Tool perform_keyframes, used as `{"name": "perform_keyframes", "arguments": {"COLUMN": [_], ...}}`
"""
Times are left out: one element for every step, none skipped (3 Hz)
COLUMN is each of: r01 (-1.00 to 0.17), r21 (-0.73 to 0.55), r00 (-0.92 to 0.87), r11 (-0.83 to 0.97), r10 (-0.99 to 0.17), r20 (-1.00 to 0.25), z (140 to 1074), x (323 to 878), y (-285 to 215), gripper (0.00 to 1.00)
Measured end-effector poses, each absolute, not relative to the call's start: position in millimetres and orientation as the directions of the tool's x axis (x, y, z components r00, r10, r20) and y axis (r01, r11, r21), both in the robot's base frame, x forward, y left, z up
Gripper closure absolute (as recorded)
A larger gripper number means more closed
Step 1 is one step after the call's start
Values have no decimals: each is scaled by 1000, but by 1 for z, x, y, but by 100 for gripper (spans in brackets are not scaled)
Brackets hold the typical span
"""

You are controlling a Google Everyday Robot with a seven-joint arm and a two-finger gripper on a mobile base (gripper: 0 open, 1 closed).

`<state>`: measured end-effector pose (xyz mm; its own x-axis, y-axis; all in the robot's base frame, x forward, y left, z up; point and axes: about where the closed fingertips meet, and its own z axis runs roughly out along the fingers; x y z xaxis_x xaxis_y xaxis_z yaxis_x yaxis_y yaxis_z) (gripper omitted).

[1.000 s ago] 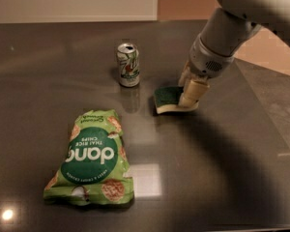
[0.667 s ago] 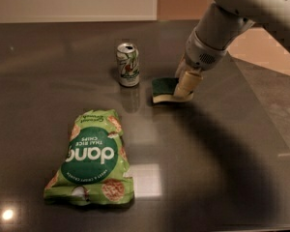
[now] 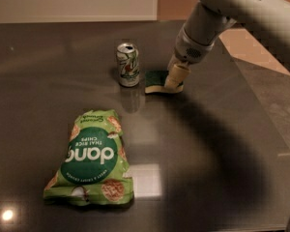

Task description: Move sponge near 7up can

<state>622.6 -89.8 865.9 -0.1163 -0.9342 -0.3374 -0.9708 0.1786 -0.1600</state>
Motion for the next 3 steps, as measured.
{"name": "perform_keyframes", "arguments": {"r01": [-971,-972,-972], "r21": [-152,-151,-148], "r00": [-119,-118,-117], "r11": [184,181,180], "r10": [-927,-927,-927], "r20": [-356,-356,-355], "z": [863,862,860], "x": [632,632,632], "y": [-83,-81,-80], "gripper": [36,12,0]}}
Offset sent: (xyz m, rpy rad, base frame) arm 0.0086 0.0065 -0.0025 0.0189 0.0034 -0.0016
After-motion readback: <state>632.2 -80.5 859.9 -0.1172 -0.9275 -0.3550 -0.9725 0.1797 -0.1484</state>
